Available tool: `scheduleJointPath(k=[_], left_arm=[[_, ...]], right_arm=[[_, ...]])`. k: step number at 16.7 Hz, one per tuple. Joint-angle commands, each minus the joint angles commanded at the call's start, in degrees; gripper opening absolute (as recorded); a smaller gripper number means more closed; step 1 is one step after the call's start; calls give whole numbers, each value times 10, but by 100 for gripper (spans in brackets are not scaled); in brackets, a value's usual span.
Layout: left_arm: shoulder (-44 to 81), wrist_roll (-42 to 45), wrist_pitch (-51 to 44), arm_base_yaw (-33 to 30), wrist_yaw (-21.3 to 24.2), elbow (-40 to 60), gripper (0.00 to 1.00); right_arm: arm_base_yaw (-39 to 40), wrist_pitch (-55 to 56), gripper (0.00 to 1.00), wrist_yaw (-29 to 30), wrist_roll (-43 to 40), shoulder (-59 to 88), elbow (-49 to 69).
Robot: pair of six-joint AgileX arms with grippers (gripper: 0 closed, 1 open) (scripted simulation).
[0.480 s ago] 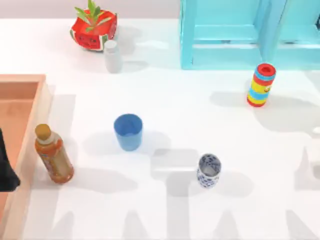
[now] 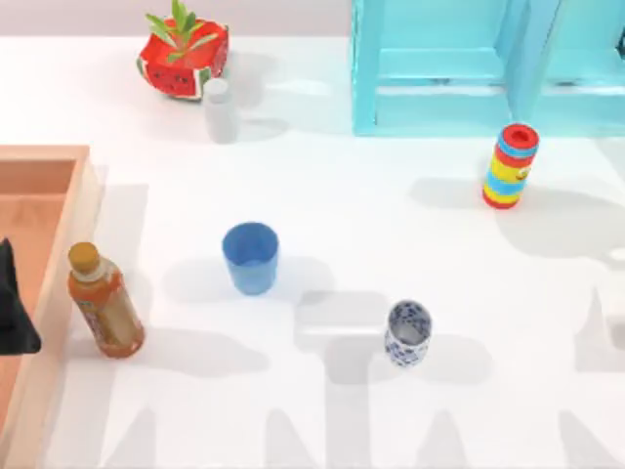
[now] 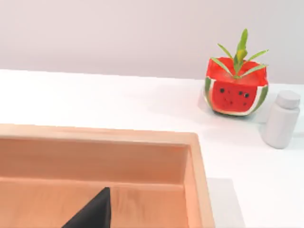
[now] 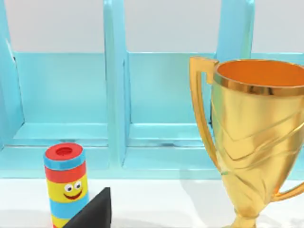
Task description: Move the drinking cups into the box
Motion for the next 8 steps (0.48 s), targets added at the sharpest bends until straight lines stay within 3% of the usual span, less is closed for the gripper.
scheduleJointPath(k=[8], left_arm=[[384,-91,-260,-83,-41,313,100]], right_arm=[[0,0,100,0,0,0,0]])
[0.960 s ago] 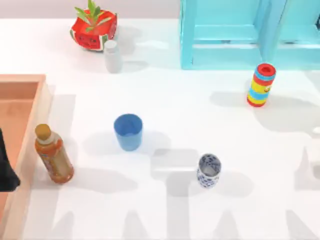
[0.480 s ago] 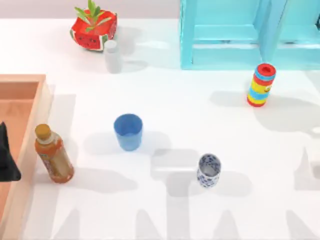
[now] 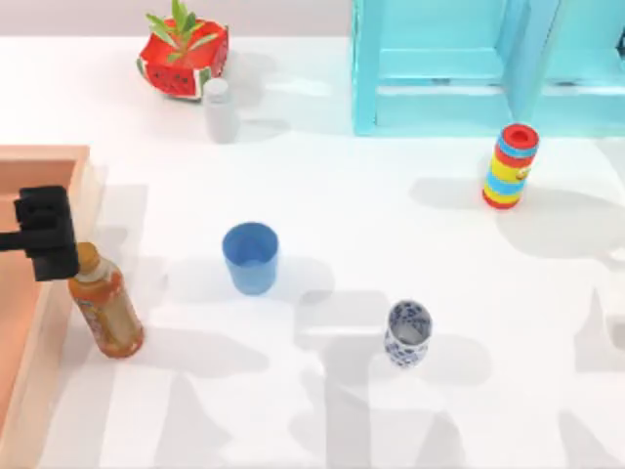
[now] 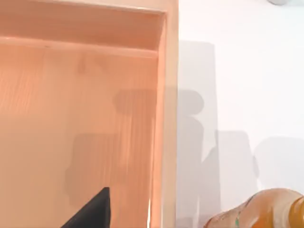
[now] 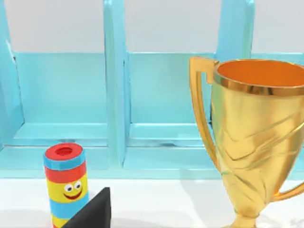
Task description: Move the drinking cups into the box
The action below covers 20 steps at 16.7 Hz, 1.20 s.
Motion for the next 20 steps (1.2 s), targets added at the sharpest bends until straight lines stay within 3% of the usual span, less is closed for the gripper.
scheduleJointPath(k=[6,11,16,20], left_arm=[[344,-70,-229,-79,-21,289,100],[579,-129,-375,-147,-5,526,100],[728,-178,-459,-206,32,711,100],[776,-197,-482,-230,53,780,100]], right_arm=[[0,0,100,0,0,0,0],[0,0,100,0,0,0,0],[0,0,100,0,0,0,0],[0,0,100,0,0,0,0]])
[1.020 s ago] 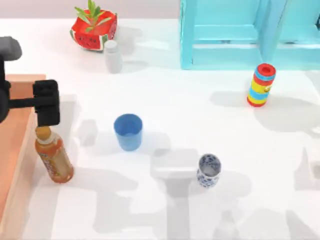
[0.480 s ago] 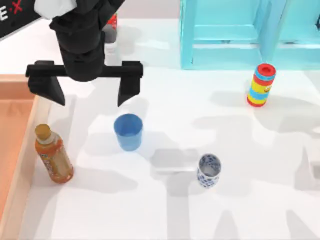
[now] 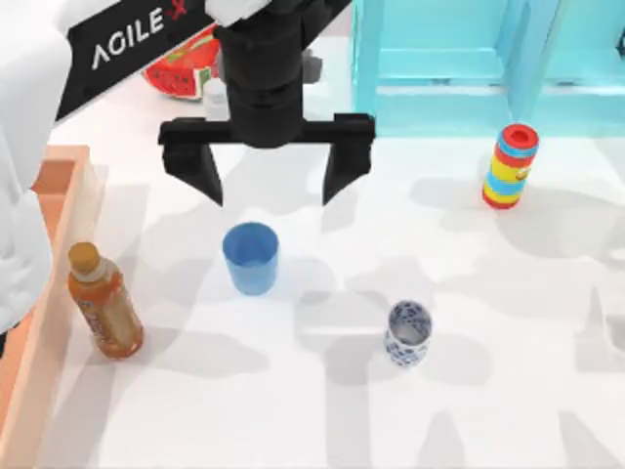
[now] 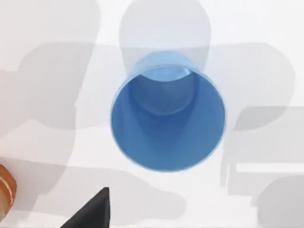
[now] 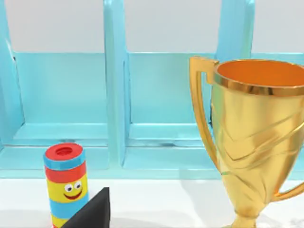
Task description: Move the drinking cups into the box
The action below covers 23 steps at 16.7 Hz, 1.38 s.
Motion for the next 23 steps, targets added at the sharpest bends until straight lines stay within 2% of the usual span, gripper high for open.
scheduleJointPath(k=[7,15,20,23], left_arm=[[2,0,10,1,1,-8,100],[23,1,195,0,1,-170,100],[25,1,212,1,1,-187,100],[25,1,212,1,1,-187,77]], right_arm=[[0,0,100,0,0,0,0],[0,0,100,0,0,0,0],[0,0,100,0,0,0,0],[0,0,100,0,0,0,0]])
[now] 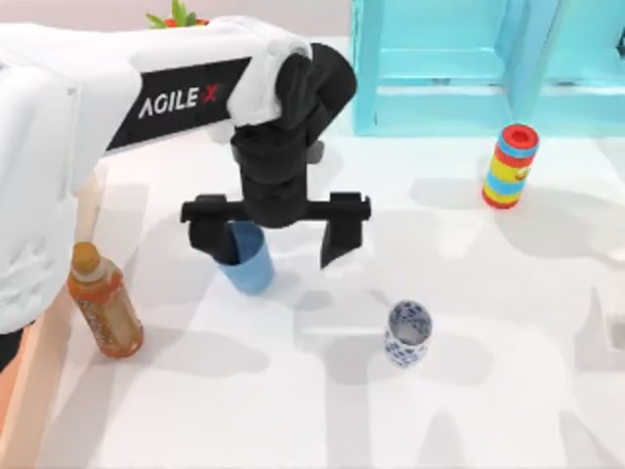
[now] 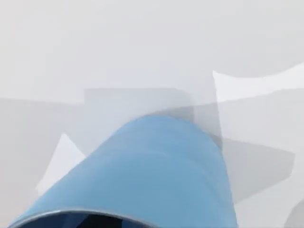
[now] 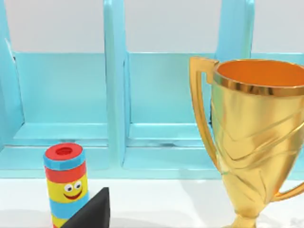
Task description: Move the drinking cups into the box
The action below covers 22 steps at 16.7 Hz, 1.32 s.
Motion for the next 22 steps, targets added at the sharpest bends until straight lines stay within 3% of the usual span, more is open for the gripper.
scheduleJointPath(k=[10,22], left_arm=[[0,0,0,0,0,0,2],[-20,22,-21,13,0,1,0]], right_arm=[[0,0,100,0,0,0,0],[0,0,100,0,0,0,0]])
